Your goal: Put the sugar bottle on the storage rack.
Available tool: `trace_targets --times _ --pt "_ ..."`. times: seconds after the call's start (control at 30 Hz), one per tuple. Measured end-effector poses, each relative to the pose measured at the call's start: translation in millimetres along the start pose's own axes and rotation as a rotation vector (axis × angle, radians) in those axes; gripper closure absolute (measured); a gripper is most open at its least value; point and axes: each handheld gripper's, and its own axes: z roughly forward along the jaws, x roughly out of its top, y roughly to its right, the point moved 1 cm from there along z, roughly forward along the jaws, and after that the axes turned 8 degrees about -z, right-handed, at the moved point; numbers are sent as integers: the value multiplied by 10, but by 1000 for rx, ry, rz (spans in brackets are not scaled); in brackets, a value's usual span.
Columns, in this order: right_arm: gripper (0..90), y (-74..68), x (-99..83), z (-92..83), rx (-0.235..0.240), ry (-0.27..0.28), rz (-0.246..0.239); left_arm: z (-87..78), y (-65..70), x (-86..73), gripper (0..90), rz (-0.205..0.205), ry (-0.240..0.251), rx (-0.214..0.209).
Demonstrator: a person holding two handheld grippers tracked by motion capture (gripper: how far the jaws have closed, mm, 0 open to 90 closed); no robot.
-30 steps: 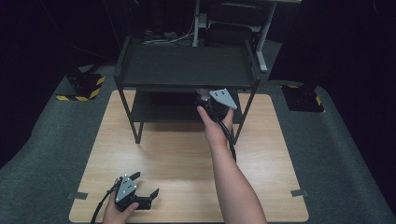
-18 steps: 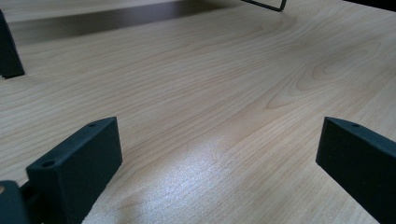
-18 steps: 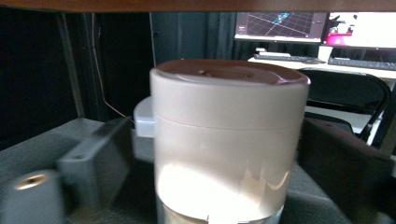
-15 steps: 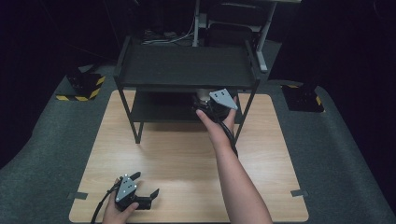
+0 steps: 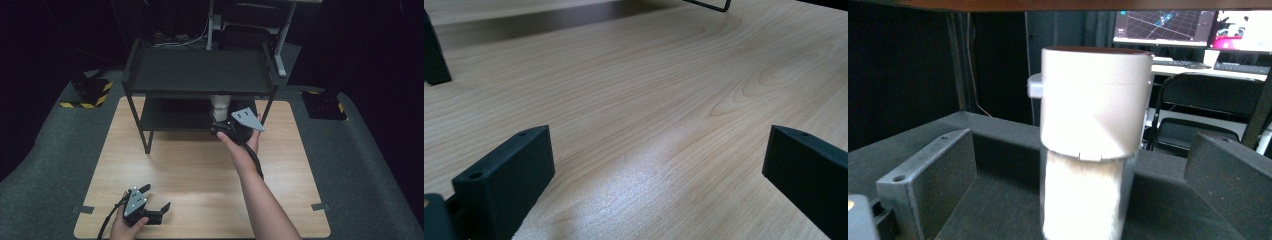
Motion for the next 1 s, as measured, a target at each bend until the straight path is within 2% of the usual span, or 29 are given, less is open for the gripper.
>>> trace_targets --times 0.5,0.83,1.0 --pt "0 45 -321 -581 46 41 -21 -2 2 -3 5 5 1 -1" --pt "0 110 -637 -963 92 32 -7 -4 19 -11 5 9 5 7" --pt "0 138 -812 -1172 100 17 -9 -7 23 -15 5 10 8 8"
